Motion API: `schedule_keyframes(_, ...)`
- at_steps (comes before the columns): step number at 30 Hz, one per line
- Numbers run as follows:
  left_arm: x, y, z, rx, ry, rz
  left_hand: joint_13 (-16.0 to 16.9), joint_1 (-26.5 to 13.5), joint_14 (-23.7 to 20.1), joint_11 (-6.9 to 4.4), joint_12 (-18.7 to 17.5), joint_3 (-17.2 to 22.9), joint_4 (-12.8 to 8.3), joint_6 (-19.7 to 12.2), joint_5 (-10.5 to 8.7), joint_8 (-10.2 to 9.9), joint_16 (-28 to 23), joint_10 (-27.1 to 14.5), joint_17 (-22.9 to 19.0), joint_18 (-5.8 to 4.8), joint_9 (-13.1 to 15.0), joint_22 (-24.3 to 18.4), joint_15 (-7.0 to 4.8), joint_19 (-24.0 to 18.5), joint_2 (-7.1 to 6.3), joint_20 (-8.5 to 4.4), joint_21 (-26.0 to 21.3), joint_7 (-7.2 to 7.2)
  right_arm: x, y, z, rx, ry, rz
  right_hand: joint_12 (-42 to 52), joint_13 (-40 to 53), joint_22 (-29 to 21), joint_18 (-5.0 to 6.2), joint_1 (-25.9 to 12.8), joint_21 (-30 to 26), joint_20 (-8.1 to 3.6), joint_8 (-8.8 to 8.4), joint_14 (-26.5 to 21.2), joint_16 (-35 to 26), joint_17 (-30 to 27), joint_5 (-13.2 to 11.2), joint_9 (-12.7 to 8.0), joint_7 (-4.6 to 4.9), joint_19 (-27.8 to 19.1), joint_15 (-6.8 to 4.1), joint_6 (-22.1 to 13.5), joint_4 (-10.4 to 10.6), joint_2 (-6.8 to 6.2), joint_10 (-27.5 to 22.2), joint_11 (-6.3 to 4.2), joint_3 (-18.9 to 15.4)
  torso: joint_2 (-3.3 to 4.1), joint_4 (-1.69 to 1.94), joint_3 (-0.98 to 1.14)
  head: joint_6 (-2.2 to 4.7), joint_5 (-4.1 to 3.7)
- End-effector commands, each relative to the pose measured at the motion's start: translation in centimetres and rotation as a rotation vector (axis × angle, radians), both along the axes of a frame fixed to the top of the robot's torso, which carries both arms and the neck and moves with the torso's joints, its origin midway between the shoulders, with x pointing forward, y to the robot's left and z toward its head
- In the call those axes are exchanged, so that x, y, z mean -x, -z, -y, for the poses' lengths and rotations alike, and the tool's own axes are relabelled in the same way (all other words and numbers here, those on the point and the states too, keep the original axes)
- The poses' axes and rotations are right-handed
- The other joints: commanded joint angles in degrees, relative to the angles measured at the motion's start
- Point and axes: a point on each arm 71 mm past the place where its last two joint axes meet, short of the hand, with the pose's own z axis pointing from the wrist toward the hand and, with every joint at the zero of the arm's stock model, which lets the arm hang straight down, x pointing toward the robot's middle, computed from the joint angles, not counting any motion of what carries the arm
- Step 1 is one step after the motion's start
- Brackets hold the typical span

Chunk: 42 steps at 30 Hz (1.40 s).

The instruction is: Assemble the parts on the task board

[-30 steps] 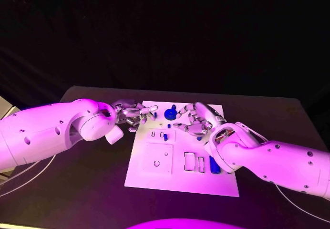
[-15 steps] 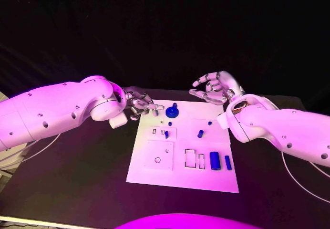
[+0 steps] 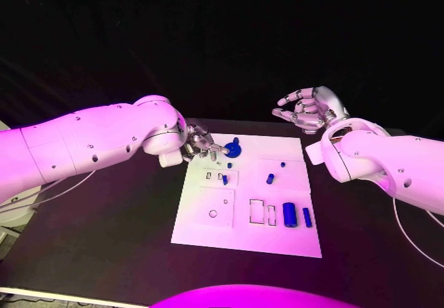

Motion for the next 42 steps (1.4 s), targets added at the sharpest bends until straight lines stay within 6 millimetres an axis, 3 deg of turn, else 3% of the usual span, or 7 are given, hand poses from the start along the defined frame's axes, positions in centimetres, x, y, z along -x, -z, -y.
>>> schedule_keyframes(1, -0.1, 0.2, 0.3, -0.066, 0.028, -0.035, 0.18, -5.97, 2.33, -0.47, -0.23, 16.63, 0.06, -0.75, -0.40, -0.51, -0.29, -0.13, 5.37, -0.46, 2.55, 0.09, -0.61, 0.23, -7.75, -0.07, -0.50, 0.56, -0.1, 0.1, 0.0, -0.006, -0.014, -0.010, -0.27, -0.05, 4.59, 1.04, 0.49, -0.25, 0.40, -0.23, 2.60, -0.25, 3.24, 0.13, -0.08, 0.06, 0.22, 0.42, -0.33, 0.00, 0.02, -0.23, -0.04, -0.20, -0.17, -0.17, 0.25, -0.20, 0.20)
schedule_keyframes(2, -0.1, 0.3, 0.4, -0.069, 0.031, -0.042, 0.25, -6.10, 2.36, -0.31, -0.21, 17.62, 0.00, -0.75, -0.06, -0.59, -0.27, -0.08, 5.44, -0.35, 2.61, 0.10, -0.36, 0.23, -7.72, -0.18, -0.51, 0.13, -0.1, 0.1, 0.1, -0.004, -0.012, -0.011, -0.27, -0.05, 4.59, 1.04, 0.49, -0.25, 0.40, -0.23, 2.60, -0.25, 3.24, 0.13, -0.08, 0.06, 0.22, 0.42, -0.33, 0.00, 0.02, -0.23, -0.04, -0.20, -0.23, -0.18, 0.28, -0.27, 0.21)
schedule_keyframes(4, 0.0, 0.9, 0.6, -0.080, 0.041, -0.066, 0.48, -12.14, 2.37, -0.07, -0.26, 31.71, -0.17, -0.34, -0.10, -1.44, -0.33, -0.02, 5.49, -0.19, 3.95, 0.22, -0.03, 0.25, -14.04, -0.20, -0.59, 0.09, -0.1, 0.1, 0.1, -0.002, -0.010, -0.014, -0.27, -0.05, 4.59, 1.04, 0.49, -0.25, 0.40, -0.23, 2.60, -0.25, 3.24, 0.13, -0.08, 0.06, 0.22, 0.42, -0.33, 0.00, 0.02, -0.23, -0.04, -0.20, -0.27, -0.22, 0.37, -0.36, 0.33)
schedule_keyframes(5, 0.0, 1.2, 0.7, -0.085, 0.045, -0.076, 0.36, -14.40, 2.37, 0.07, -0.38, 35.40, -0.17, -0.20, -0.17, -1.58, -0.33, -0.13, 5.53, -0.23, 4.44, 0.24, 0.05, 0.21, -15.71, -0.06, -0.61, 0.08, -0.2, 0.2, 0.2, -0.001, -0.009, -0.015, -0.27, -0.07, 4.58, 1.03, 0.50, -0.26, 0.40, -0.27, 2.61, -0.28, 3.23, 0.13, -0.11, 0.09, 0.24, 0.43, -0.44, 0.03, -0.04, -0.22, -0.02, -0.28, -0.30, -0.20, 0.40, -0.38, 0.34)
schedule_keyframes(8, 0.3, 2.1, 0.8, -0.100, 0.058, -0.113, 0.17, -17.41, 2.32, 0.18, -0.54, 38.44, -0.09, -0.16, -0.01, -1.78, -0.38, -0.35, 5.48, -0.32, 5.15, 0.15, 0.06, 0.09, -17.77, 0.18, -0.70, 0.43, -0.2, 0.2, 0.3, 0.003, -0.006, -0.020, -0.34, -0.12, 4.50, 1.05, 0.51, -0.38, 0.40, -0.29, 2.61, -0.29, 3.23, 0.13, -0.12, 0.10, 0.20, 0.43, -0.47, 0.03, -0.06, -0.27, -0.01, -0.30, -0.21, -0.16, 0.38, -0.36, 0.29)
schedule_keyframes(16, 0.7, 3.7, 1.4, -0.114, 0.076, -0.171, 0.28, -18.61, 2.25, 0.24, -0.51, 39.38, -0.06, -0.10, -0.03, -1.82, -0.43, -0.36, 5.38, -0.30, 5.53, 0.10, 0.12, 0.01, -18.43, 0.23, -0.74, 0.48, -0.4, 0.4, 0.5, 0.011, 0.000, -0.032, -0.41, -0.18, 4.43, 1.08, 0.51, -0.50, 0.41, -0.30, 2.62, -0.28, 3.24, 0.13, -0.13, 0.10, 0.16, 0.44, -0.50, 0.04, -0.07, -0.33, 0.00, -0.32, -0.10, -0.30, 0.28, -0.45, 0.37)
schedule_keyframes(42, 0.7, 4.6, 2.5, -0.106, 0.074, -0.188, -0.56, -17.98, 2.00, 0.36, -1.06, 41.03, -0.39, -0.49, -0.01, -2.09, -0.61, -1.25, 4.97, -0.17, 5.94, -0.68, 0.24, -0.55, -19.12, 0.40, -1.13, 0.61, -0.4, 1.0, 0.2, 0.024, -0.008, -0.060, -0.55, -0.31, 4.33, 1.09, 0.45, -0.67, 0.43, -0.35, 2.61, -0.41, 3.13, 0.13, -0.19, 0.17, 0.15, 0.48, -0.68, 0.21, -0.05, -0.41, 0.05, -0.48, -0.15, -0.21, 0.30, -0.99, 0.16)
